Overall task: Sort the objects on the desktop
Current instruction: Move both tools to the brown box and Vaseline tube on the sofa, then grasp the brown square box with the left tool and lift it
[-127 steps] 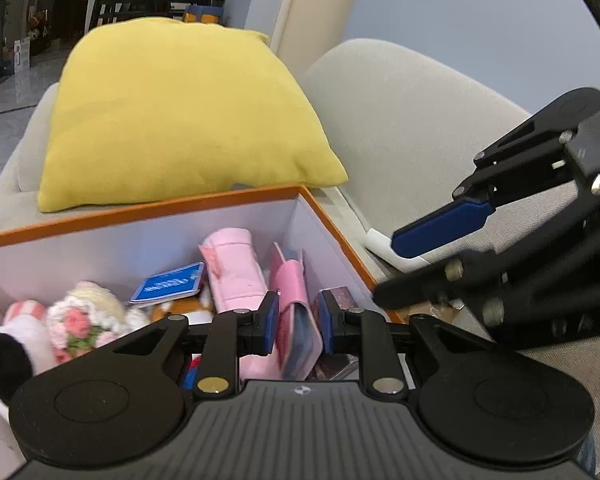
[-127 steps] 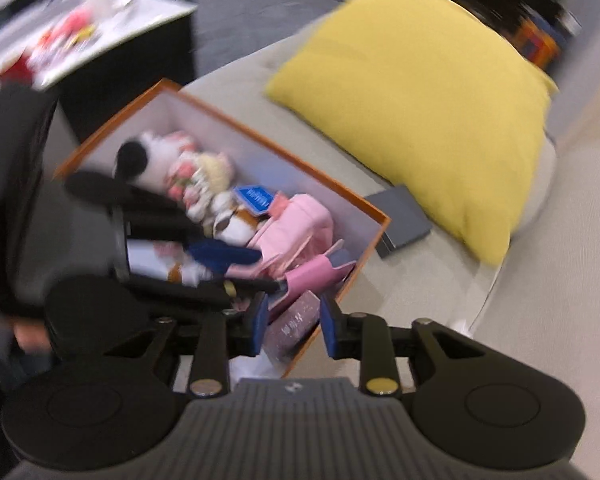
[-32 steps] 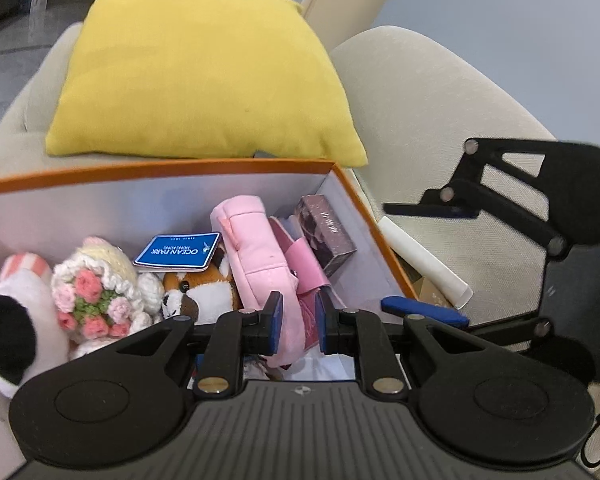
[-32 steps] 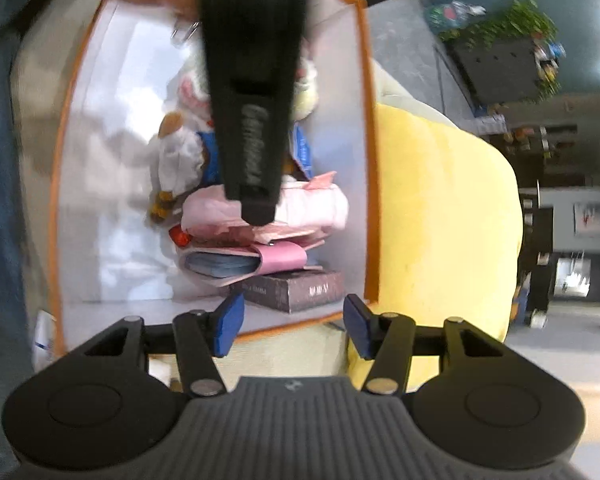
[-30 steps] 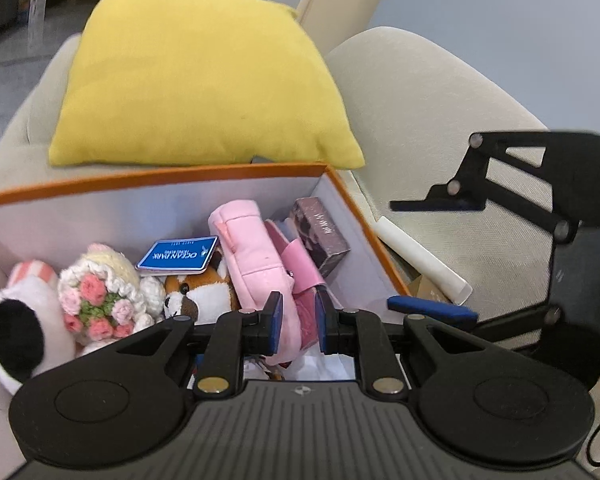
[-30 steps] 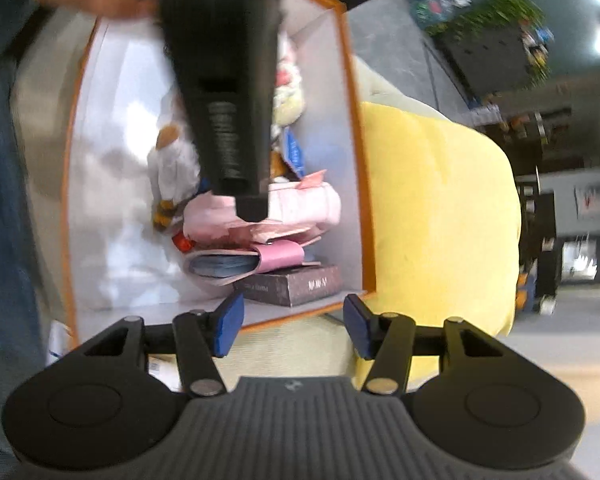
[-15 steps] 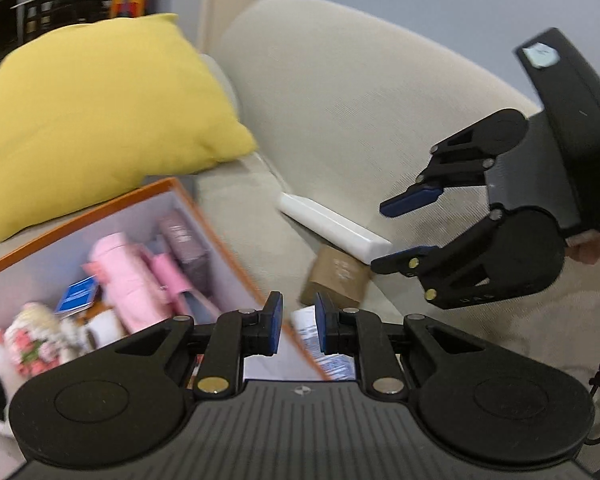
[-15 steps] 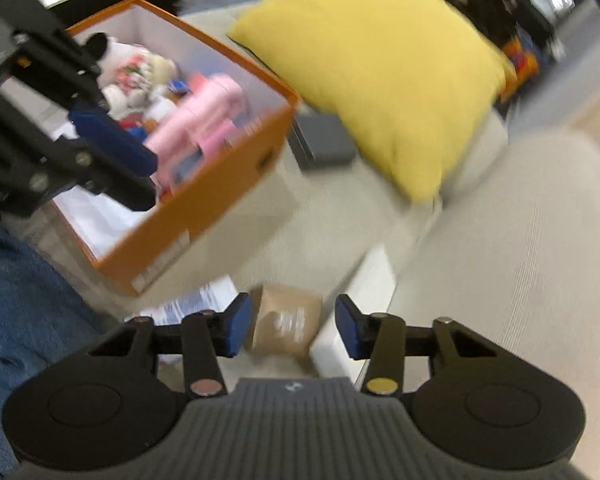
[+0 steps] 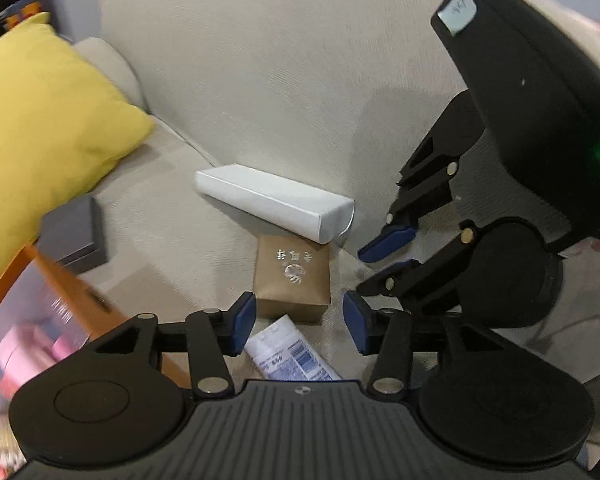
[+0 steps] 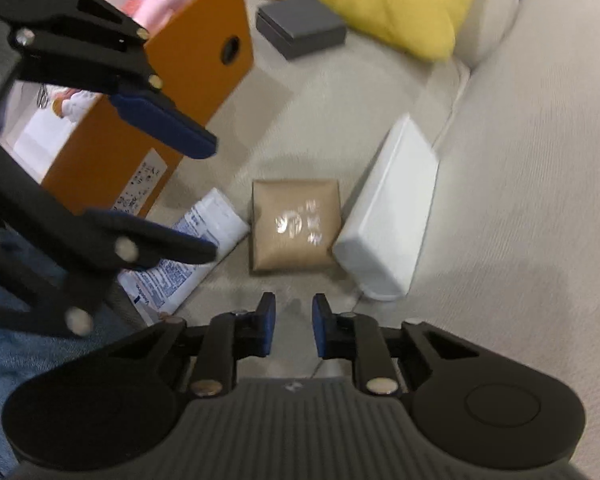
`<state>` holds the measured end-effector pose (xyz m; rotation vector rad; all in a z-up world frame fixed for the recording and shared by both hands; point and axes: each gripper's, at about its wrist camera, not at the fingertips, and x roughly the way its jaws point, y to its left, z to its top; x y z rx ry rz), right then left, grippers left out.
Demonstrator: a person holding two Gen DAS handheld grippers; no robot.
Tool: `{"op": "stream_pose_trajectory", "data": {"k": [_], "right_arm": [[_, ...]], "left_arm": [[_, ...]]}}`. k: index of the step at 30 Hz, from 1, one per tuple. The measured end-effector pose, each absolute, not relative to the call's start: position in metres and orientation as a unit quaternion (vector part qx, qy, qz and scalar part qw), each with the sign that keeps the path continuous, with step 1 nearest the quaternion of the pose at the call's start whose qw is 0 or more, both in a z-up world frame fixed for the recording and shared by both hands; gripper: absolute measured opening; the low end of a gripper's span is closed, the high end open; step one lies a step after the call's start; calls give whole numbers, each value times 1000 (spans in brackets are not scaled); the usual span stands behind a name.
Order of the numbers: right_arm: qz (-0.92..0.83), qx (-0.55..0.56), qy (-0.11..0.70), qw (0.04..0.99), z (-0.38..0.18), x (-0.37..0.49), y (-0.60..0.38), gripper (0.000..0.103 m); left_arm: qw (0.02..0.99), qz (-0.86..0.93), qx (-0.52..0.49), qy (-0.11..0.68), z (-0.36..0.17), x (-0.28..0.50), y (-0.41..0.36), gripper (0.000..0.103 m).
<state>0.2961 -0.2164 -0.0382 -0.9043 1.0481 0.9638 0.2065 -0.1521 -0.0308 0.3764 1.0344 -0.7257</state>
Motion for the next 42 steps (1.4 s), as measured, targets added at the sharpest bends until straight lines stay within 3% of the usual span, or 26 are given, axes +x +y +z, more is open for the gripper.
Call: {"op": "stream_pose_trajectory", "data": {"k": [13, 17, 27, 29, 32, 42], "right_arm": [[422, -434, 486, 630, -50, 307, -214, 22], [430, -445, 486, 617, -51, 304, -214, 27], [436, -438, 497, 610, -54, 306, -213, 27], [439, -421, 511, 608, -54, 307, -214, 29], [448, -377, 540, 605, -51, 310, -215, 39], [454, -243, 611, 601, -65, 317, -206, 48]], "left_arm": [[744, -333, 210, 540, -71, 252, -190, 70], [742, -326, 215, 545, -81, 255, -193, 70], [751, -308, 201, 549, -87, 257, -190, 69], [757, -306, 199, 542, -79, 255, -186, 69], [768, -303, 183, 534, -57, 249, -172, 68], [832, -274, 99, 473, 28, 228, -110, 68]]}}
